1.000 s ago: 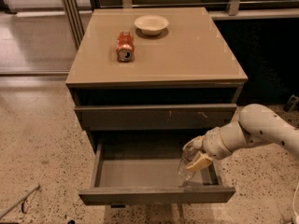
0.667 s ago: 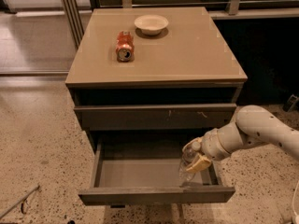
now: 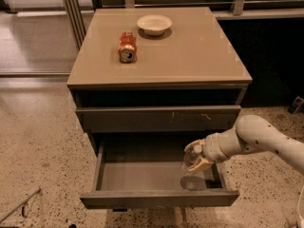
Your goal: Place water bottle into middle drawer
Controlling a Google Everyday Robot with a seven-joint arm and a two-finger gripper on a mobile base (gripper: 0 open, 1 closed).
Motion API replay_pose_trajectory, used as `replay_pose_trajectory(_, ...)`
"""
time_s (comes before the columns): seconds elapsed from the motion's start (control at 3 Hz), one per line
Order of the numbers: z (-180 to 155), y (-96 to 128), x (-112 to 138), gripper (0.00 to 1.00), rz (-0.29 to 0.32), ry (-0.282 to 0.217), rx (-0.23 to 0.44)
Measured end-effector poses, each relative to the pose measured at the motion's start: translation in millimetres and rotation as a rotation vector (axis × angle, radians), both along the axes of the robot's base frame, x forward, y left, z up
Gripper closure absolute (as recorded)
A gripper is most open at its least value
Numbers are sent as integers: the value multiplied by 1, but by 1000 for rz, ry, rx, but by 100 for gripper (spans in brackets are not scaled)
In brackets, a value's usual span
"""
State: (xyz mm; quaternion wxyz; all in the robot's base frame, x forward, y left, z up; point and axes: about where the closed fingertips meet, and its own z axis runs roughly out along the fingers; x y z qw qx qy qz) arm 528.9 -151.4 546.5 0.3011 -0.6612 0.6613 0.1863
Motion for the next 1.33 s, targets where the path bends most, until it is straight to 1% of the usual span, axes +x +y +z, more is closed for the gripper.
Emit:
replay_pose_trajectory(0.33, -20, 6, 21, 100, 7, -34, 37)
replay_pose_trajectory(0.67, -40, 9, 40, 100, -8, -36, 63)
replay_pose_trajectory(1.0, -57, 10, 55, 100, -42, -6, 79)
replay_pose_trajectory(1.33, -68, 9, 61, 100, -72, 26, 65)
